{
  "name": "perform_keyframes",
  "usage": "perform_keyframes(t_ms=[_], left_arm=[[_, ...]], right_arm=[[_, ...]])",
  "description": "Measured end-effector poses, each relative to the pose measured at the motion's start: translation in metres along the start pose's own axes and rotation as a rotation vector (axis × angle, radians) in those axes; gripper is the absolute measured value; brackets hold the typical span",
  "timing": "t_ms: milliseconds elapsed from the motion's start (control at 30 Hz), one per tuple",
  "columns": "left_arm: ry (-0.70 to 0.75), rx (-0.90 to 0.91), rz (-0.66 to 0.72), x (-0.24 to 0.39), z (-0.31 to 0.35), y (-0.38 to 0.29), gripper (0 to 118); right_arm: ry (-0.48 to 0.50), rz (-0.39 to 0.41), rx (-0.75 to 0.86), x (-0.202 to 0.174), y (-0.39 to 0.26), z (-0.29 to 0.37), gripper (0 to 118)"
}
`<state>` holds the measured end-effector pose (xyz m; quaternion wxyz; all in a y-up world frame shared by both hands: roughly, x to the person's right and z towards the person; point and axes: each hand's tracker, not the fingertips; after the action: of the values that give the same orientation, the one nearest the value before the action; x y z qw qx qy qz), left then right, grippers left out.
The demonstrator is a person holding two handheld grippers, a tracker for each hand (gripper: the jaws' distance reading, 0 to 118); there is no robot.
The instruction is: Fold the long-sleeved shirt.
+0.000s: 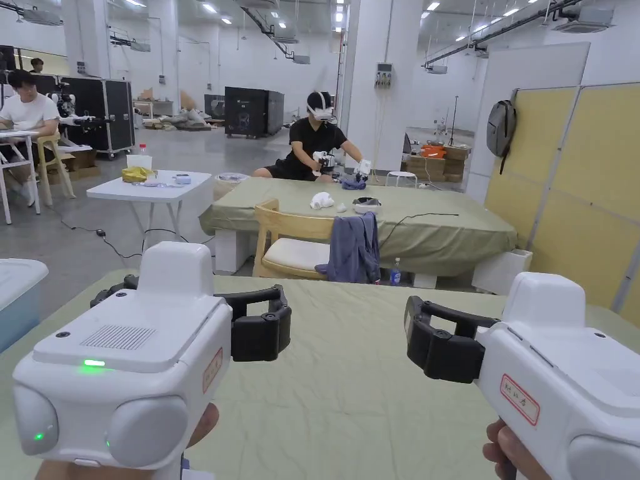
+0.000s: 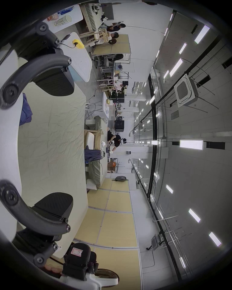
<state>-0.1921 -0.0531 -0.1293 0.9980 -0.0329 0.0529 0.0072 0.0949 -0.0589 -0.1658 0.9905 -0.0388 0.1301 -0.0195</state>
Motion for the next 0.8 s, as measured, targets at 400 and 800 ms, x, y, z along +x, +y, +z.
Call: perform_keyframes(t_ms=[400,800], left_arm=[[0.001,-0.002,0.006,-0.0013,0.0016,0.0000,118],[0.001,0.000,0.004,-0.0009,0.0026,0.0006,118]], right_arm=[[-0.008,0.008,-0.005,-0.0015,-0.0010,-0.0002,118],[0.013,0.039,-0.006,-0.0068,-0.0008,0.0020,118]])
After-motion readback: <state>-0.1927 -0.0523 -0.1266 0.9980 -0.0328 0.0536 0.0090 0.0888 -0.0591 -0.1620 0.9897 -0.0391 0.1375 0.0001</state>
